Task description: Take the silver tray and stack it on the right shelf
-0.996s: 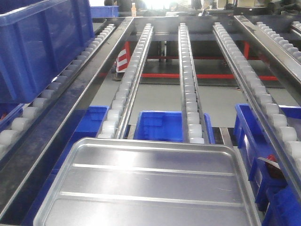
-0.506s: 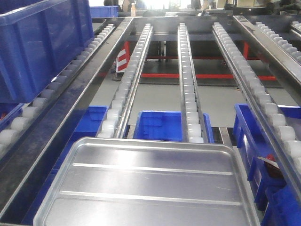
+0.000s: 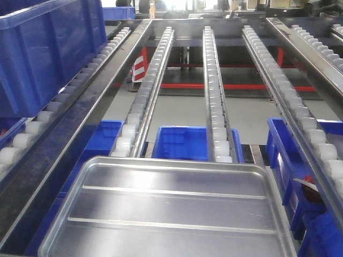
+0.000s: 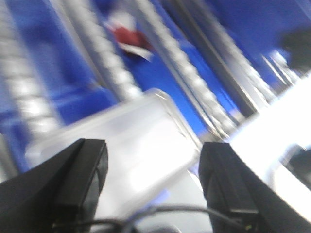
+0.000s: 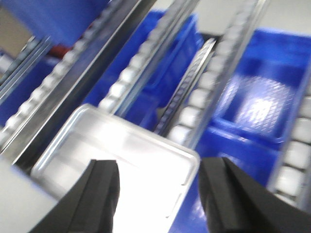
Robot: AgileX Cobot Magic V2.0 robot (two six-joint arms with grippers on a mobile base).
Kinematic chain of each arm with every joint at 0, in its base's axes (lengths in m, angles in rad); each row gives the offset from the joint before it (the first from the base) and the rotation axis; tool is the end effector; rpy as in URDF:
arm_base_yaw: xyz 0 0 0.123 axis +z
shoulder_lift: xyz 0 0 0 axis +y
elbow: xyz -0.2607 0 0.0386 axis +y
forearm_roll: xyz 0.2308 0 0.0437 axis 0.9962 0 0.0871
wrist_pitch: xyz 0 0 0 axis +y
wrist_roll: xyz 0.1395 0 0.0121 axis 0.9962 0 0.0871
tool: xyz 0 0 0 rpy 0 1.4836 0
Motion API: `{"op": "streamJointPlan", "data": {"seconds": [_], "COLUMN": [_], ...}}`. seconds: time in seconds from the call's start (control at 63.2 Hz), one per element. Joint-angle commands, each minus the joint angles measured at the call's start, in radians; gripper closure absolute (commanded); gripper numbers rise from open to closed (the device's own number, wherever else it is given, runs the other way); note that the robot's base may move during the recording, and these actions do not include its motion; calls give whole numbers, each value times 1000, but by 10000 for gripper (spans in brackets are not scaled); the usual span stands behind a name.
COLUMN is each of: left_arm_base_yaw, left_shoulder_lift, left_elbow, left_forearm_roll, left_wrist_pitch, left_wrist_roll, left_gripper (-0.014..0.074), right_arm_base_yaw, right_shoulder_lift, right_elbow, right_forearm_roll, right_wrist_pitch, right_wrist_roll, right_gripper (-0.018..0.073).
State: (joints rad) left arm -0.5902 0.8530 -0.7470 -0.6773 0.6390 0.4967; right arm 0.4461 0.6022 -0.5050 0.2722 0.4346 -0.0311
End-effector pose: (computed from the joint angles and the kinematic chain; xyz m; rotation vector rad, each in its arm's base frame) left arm 0.1394 -0.1564 0.2966 0.7778 2.0306 -0.7950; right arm 0.1441 0.0865 0.2654 -0.3068 2.0160 0.5347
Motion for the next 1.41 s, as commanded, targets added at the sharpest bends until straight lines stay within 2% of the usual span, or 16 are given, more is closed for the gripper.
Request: {"op": "streamJointPlan", "data": {"seconds": [0.0,0.079,0.142,0.237,0.332,0.395,0.474,0.664,0.727,0.806,0.901,1.044,1.107,1.17,1.233,1.392], "left_arm_base_yaw": [-108,-189,-216,-203,-160,-130,-106,-111,-115,-115,-115,-115,-115,-115,-115,-115], "left_shoulder_lift": [66,121,166,234,293,322,360,456,491,533,568,604,616,627,637,660], "left_elbow": [-63,-86,-86,-90,-104,-115,-143,-216,-242,-264,-267,-267,-267,-267,-267,-267], "left_forearm_roll": [-61,-73,-80,-102,-81,-28,99,382,478,543,565,566,582,647,695,705], "left_wrist_pitch": [-54,-52,-91,-95,-88,-72,-42,64,100,127,108,79,76,76,80,80], "left_wrist_roll": [6,21,24,8,-114,-195,-330,-594,-680,-754,-812,-819,-835,-909,-950,-956], "left_gripper": [282,311,324,324,324,331,342,344,344,344,344,344,344,344,344,344], "right_arm_base_yaw": [50,74,75,75,75,74,64,0,-17,-18,-15,7,28,50,64,70], "right_shoulder_lift": [50,94,122,170,237,284,345,490,541,594,658,728,745,758,771,809], "right_elbow": [-47,-46,-53,-64,-83,-94,-111,-164,-183,-209,-238,-278,-294,-304,-306,-304], "right_forearm_roll": [19,26,71,127,128,128,128,110,87,28,-77,-221,-243,-248,-248,-251], "right_wrist_pitch": [-102,-130,-121,-82,-12,12,24,76,101,118,155,204,197,172,143,136], "right_wrist_roll": [-7,-7,-7,-7,-7,-5,-1,15,48,128,243,411,459,485,507,518], "right_gripper": [83,83,83,83,83,83,83,83,86,95,95,95,95,95,95,95]}}
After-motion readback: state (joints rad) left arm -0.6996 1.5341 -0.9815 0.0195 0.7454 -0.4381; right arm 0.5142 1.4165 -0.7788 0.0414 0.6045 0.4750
